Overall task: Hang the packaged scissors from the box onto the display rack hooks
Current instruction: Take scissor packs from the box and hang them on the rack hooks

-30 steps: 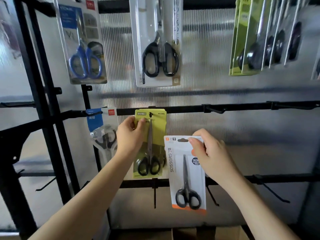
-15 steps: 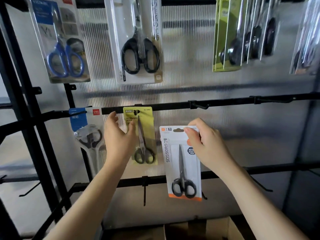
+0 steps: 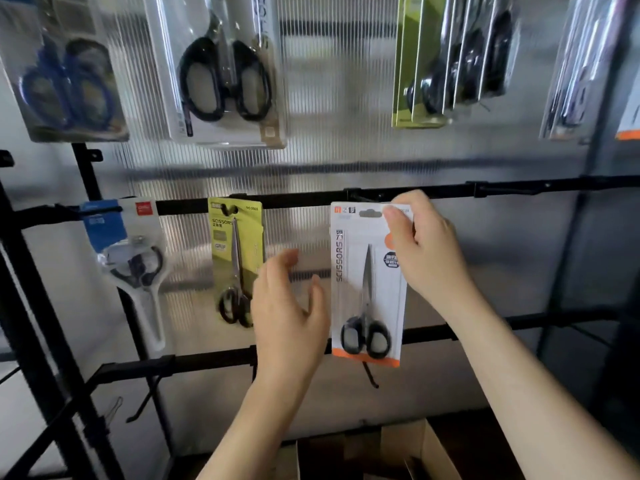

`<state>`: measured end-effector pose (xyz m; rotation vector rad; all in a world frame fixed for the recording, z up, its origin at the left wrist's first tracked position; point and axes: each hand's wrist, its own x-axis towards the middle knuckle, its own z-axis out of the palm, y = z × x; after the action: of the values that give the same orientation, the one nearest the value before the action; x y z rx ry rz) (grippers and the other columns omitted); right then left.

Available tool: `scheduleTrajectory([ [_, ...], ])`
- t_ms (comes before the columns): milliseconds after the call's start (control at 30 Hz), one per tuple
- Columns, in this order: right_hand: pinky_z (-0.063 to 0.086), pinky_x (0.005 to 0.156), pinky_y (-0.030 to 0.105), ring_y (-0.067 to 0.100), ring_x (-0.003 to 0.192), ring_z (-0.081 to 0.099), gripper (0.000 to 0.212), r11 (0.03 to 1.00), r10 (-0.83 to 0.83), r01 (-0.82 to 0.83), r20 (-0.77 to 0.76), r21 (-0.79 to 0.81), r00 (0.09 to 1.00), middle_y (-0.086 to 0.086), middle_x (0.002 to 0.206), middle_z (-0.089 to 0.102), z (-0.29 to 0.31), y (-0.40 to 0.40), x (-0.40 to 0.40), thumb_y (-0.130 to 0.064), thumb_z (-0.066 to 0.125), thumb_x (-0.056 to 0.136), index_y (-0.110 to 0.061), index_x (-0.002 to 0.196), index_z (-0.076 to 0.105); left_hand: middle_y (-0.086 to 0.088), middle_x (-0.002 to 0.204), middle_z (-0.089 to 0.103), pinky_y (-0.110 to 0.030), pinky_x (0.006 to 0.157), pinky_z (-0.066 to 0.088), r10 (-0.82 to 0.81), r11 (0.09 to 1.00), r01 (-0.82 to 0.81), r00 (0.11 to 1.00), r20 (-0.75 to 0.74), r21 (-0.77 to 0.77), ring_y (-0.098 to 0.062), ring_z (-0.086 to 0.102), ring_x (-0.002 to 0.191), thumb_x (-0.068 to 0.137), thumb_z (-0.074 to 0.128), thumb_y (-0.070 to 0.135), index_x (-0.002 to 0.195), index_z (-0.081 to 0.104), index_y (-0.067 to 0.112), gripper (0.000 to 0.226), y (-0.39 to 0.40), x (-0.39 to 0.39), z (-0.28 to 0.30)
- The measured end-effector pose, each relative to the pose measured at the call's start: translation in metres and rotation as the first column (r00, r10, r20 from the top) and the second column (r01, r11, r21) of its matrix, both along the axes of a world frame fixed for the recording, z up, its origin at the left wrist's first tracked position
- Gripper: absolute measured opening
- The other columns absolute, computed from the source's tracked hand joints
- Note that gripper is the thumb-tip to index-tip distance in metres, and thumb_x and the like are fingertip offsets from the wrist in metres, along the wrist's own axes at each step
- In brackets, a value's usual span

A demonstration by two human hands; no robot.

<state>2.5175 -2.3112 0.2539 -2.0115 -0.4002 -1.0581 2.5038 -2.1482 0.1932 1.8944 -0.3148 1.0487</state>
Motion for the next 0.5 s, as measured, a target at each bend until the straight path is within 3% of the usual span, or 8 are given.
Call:
scheduleTrajectory([
  [133,0.038,0.054,0.020,0.023,0.070,0.060,0.009,1.000,0.004,-0.004,0.015,0.021,1.000,0.005,0.072,0.057,0.014,-0.003,0.006,-0.021,0.042,0.100,-0.016,0.094,0.047,0.011,0.112,0.048,-0.017,0.089,0.033,-0.055,0.985,0.075,0.991,-0.123,0.159,-0.008,0.048,0.109,0.089,0.058,0.017,0.124,0.050,0.013,0.036,-0.006,0.001,-0.006],
  [233,0.040,0.062,0.028,0.023,0.073,0.061,0.008,1.000,0.001,-0.001,0.027,0.004,1.000,0.000,0.070,0.056,0.017,-0.004,0.011,-0.021,0.042,0.100,-0.018,0.094,0.047,0.017,0.113,0.042,-0.018,0.091,0.033,-0.056,0.979,0.087,0.985,-0.166,0.185,-0.004,0.044,0.111,0.091,0.056,0.022,0.128,0.047,0.018,0.038,-0.007,0.000,-0.008],
  [367,0.040,0.056,0.017,0.019,0.072,0.061,0.008,1.000,0.009,-0.010,0.010,0.023,1.000,-0.001,0.071,0.057,0.017,-0.005,0.014,-0.022,0.042,0.100,-0.018,0.097,0.047,0.019,0.113,0.042,-0.022,0.093,0.037,-0.051,0.973,0.091,0.981,-0.185,0.213,-0.004,0.045,0.111,0.091,0.056,0.023,0.128,0.047,0.020,0.038,-0.004,0.004,-0.010],
  [500,0.039,0.051,0.019,0.021,0.071,0.058,0.007,0.997,0.042,-0.043,0.010,0.058,0.999,0.002,0.069,0.055,0.021,-0.005,0.017,-0.023,0.042,0.100,-0.018,0.098,0.047,0.015,0.114,0.047,-0.021,0.092,0.037,-0.047,0.970,0.092,0.979,-0.199,0.225,-0.006,0.047,0.111,0.091,0.057,0.022,0.127,0.048,0.019,0.037,0.000,0.006,-0.014],
])
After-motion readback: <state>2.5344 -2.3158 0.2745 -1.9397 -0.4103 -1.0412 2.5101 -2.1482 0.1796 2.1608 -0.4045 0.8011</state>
